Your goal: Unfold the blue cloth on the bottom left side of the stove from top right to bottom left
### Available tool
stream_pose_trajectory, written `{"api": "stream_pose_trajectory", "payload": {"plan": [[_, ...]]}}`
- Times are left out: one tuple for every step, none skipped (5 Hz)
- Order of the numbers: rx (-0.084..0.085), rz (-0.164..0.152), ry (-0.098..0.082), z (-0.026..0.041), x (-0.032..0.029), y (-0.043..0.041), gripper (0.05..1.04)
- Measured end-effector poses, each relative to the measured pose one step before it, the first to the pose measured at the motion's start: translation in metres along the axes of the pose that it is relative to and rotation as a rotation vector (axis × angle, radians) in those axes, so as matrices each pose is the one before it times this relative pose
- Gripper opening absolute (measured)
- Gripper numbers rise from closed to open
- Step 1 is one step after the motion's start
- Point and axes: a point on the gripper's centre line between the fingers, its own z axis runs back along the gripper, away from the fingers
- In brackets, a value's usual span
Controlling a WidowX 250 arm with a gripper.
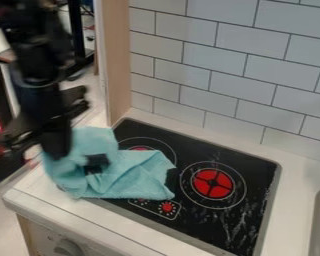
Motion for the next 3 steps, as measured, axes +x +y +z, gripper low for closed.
{"api": "stream_pose_trajectory", "payload": {"plan": [[0.0685, 0.0526, -0.0260, -0.00939, 0.01368, 0.01754, 0.049], [0.1000, 0.0510, -0.0227, -0.01940, 0.01284, 0.01526, 0.049], [0.0674, 0.0218, -0.0055, -0.01512, 0.00161, 0.00564, 0.049]]}}
